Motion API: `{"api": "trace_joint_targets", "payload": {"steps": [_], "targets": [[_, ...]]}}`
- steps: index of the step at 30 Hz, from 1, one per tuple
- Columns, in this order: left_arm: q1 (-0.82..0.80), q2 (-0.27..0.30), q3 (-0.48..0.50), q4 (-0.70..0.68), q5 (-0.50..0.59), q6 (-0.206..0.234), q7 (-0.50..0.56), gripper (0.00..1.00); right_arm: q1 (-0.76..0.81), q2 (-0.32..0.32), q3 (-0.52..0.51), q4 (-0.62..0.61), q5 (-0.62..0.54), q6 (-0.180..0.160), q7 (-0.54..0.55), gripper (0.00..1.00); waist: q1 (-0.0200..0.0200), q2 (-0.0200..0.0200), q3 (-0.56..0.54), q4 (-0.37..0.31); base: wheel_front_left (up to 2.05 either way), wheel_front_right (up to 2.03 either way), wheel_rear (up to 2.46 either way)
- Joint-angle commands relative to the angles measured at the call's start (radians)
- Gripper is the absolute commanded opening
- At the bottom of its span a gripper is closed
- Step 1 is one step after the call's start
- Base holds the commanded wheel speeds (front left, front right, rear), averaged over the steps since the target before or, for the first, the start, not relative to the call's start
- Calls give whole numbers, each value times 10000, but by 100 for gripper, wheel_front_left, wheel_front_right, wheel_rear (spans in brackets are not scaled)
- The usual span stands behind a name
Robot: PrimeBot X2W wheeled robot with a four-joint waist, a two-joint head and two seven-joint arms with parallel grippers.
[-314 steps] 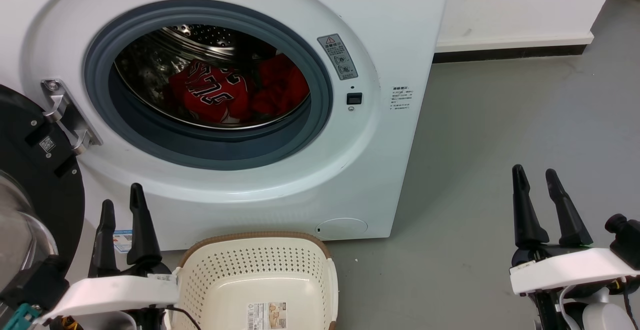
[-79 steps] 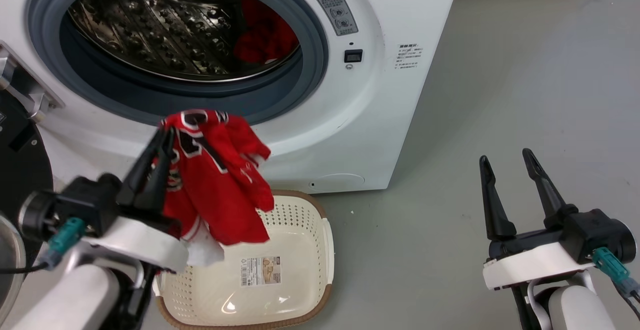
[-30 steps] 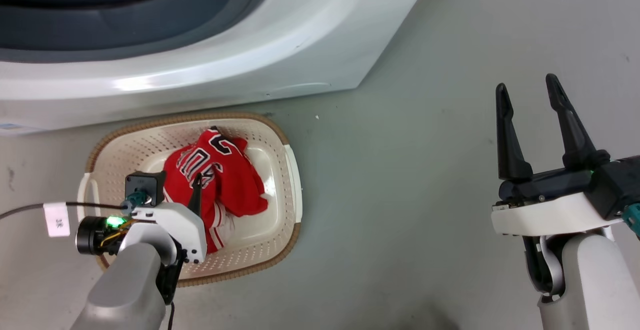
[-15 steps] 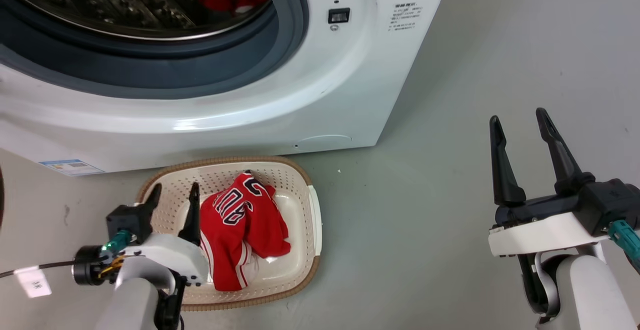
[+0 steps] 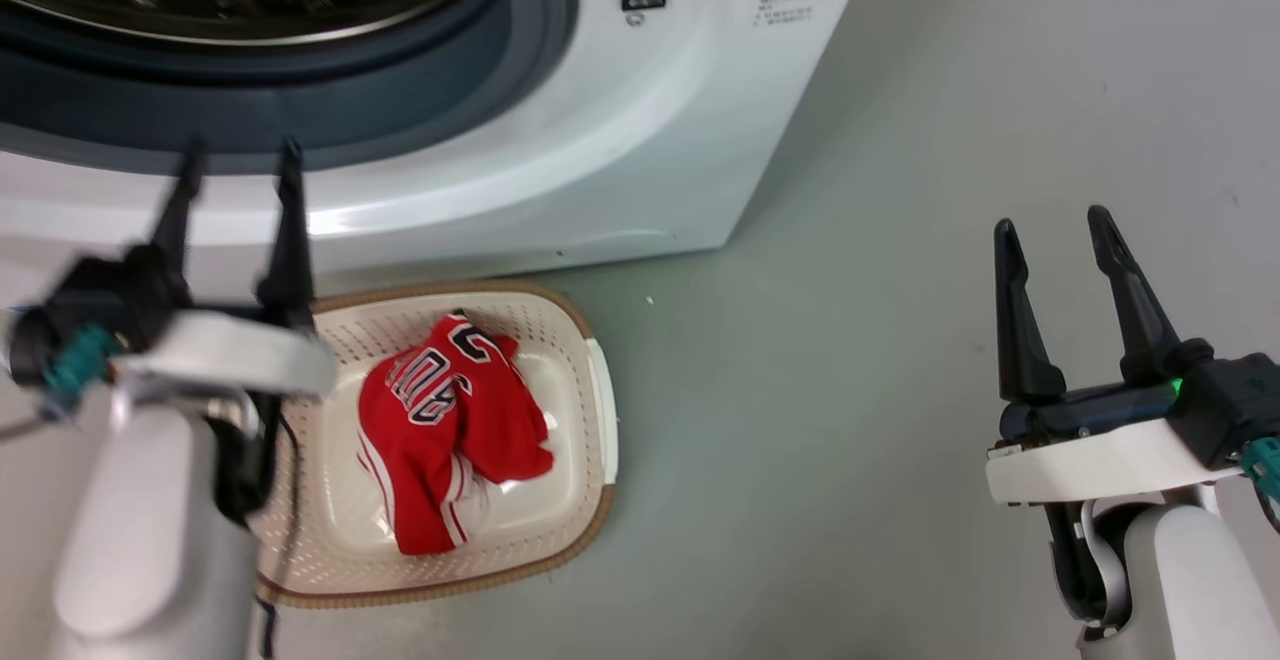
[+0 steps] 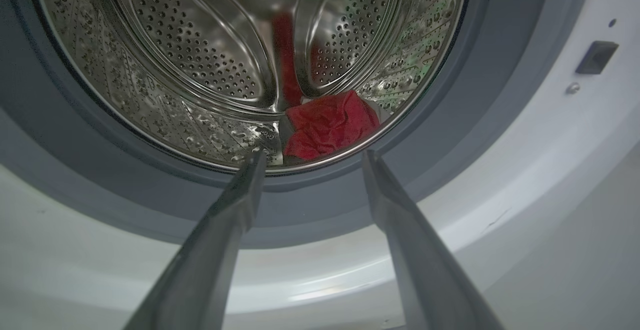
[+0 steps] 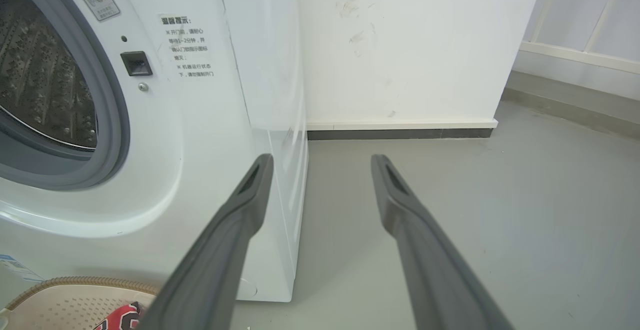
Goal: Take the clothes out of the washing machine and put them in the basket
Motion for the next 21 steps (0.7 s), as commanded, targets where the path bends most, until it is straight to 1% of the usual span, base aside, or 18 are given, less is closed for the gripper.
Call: {"api": "trace_joint_targets", "payload": {"steps": [1, 4, 7, 8, 10, 12, 15, 17, 21], "targets": [[-203, 91, 11, -42, 30, -48, -27, 100, -119, 20, 19, -65, 89, -7, -24, 100, 1, 0, 319, -214, 0, 0, 0], [-1198, 436, 20, -30, -109, -137, 114, 100, -224, 19, 16, -135, 207, -8, -26, 100, 1, 0, 819, -420, 0, 0, 0], [-2230, 712, 69, 75, -350, -199, 704, 100, -347, 20, -50, -174, 367, -8, -24, 100, 1, 0, 1357, -618, 0, 0, 0], [-2631, 938, 27, 103, -296, -223, 909, 100, -348, 20, -35, -183, 424, -7, -24, 100, 1, 0, 1572, -701, 0, 0, 0], [-3383, 1211, -106, 264, -332, -275, 1289, 100, -447, 23, 0, -207, 541, -8, -26, 100, 1, 0, 1955, -843, 0, 0, 0], [-4193, 1491, -229, 504, -508, -315, 1892, 100, -594, 20, 93, -281, 686, -7, -26, 100, 1, 0, 2390, -994, 0, 0, 0], [-5559, 2134, -386, 826, -705, -357, 2799, 100, -728, 20, 219, -345, 922, -8, -26, 100, 1, 0, 2943, -1333, 0, 0, 0], [-6529, 2445, -619, 1034, -837, -362, 3468, 100, -839, 20, 202, -311, 1122, -8, -26, 100, 1, 0, 3314, -1520, 0, 0, 0], [-8383, 3118, -1099, 1678, -1383, -373, 5230, 100, -982, 28, 567, -231, 1499, -7, -26, 100, 1, 0, 3885, -2000, 0, 0, 0]]}}
